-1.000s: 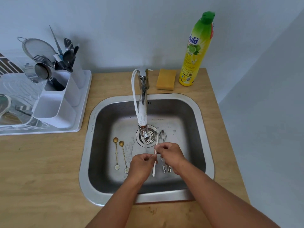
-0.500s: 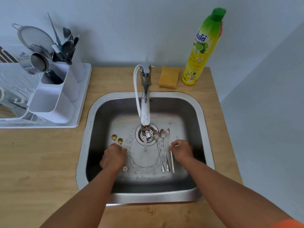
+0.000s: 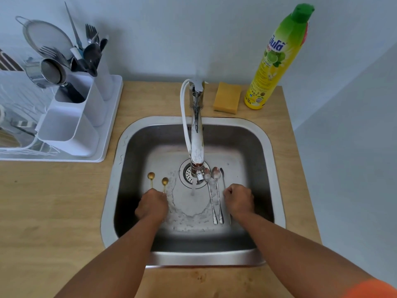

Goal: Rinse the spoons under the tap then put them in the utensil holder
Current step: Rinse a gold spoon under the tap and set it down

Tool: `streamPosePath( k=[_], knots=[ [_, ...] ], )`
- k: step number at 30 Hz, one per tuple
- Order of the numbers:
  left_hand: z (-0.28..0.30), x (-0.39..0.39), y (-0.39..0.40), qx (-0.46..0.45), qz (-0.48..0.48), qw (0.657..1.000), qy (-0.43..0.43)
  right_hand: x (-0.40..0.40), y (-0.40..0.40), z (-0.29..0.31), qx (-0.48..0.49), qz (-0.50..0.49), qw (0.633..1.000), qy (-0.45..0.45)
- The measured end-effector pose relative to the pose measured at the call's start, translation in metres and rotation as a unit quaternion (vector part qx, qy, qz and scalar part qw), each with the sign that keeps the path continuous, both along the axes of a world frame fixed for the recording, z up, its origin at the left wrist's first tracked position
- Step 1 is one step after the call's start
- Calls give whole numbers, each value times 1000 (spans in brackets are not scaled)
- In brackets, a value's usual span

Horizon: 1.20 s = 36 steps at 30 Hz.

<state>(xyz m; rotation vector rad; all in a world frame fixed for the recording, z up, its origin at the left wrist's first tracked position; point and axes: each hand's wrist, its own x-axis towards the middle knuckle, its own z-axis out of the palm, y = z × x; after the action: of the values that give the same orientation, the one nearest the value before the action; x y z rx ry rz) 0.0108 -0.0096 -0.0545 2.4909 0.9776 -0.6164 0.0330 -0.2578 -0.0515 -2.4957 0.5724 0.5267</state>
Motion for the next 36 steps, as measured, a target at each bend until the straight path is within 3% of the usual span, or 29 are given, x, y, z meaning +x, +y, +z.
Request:
streamPosePath(
  k=[13,19,25,36],
  knots=[
    [-2,0,-8,-11,4,999,30,1,-1,-3,26,-48,998,-18],
    [6,2,-15,-86,-9,996,-2,1,1,-4,1,-36,999,5],
    [13,11,-35,-189,36,980,-56,-4,7,-6,-35,-28,999,24],
    [19,9,-51,-274,53,959,-56,-6,9,-4,-49,-27,998,35]
  ],
)
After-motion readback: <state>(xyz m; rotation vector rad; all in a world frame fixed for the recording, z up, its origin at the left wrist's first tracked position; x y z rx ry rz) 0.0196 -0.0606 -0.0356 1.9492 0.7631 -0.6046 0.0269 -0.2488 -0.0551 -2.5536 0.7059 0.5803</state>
